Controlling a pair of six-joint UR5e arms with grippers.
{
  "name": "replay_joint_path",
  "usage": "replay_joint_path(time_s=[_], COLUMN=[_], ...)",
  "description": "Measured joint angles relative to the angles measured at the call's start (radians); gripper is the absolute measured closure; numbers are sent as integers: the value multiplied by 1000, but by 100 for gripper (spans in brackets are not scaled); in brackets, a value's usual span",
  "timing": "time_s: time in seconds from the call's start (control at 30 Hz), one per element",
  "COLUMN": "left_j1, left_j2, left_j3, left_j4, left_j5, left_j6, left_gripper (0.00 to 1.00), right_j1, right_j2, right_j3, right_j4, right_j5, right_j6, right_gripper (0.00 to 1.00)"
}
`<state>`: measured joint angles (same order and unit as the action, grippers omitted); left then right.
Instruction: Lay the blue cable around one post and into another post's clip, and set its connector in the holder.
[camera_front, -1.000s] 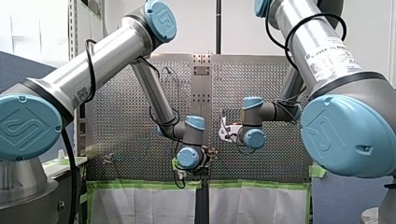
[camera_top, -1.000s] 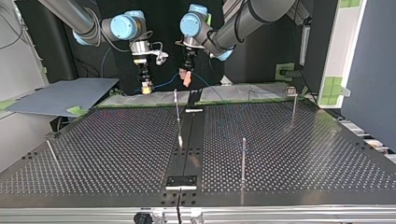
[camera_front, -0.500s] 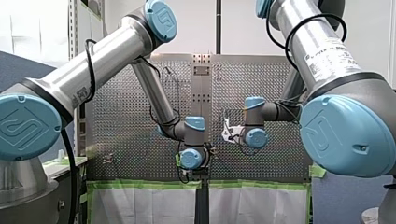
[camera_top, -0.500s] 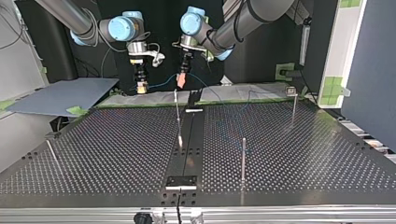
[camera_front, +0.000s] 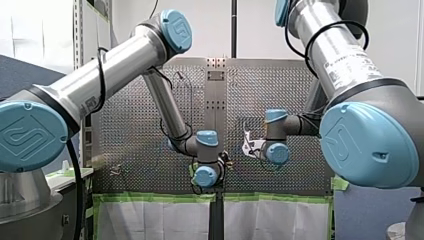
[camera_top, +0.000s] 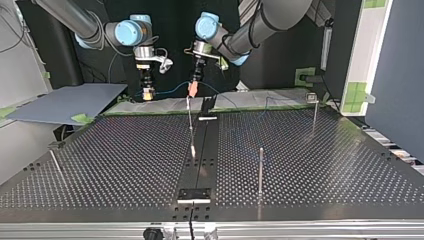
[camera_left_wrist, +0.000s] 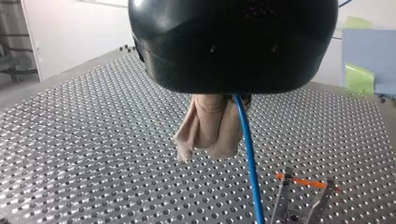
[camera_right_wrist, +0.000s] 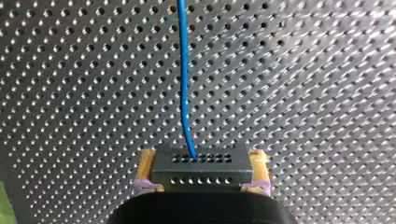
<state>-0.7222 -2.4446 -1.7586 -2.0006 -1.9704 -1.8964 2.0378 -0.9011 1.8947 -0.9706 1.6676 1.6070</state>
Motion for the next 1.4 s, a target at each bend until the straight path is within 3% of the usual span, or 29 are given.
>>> replay_joint_path(time_s=[0.3,0.63,0.87,1.1,1.4], left_j1=[20,31,28,40,48], left_j2=[-48,-74,-108,-111,-111], left_j3=[24,75,118,126,134], left_j4=[22,-36,-95,-111,-100], left_j5=[1,-29,-55,-83,-134], left_j6=[50,124,185,213,276], left_gripper=[100,100,100,100,100], right_j1=[-34,-72,-89,-112,-131], right_j2=[65,144,198,264,280], right_j3=[-38,-71,-119,-172,-210], right_j4=[-37,-35,3,32,49], right_j5=[-2,-19,-34,-76,-113], right_j6=[10,18,16,17,16], right_gripper=[100,100,100,100,100])
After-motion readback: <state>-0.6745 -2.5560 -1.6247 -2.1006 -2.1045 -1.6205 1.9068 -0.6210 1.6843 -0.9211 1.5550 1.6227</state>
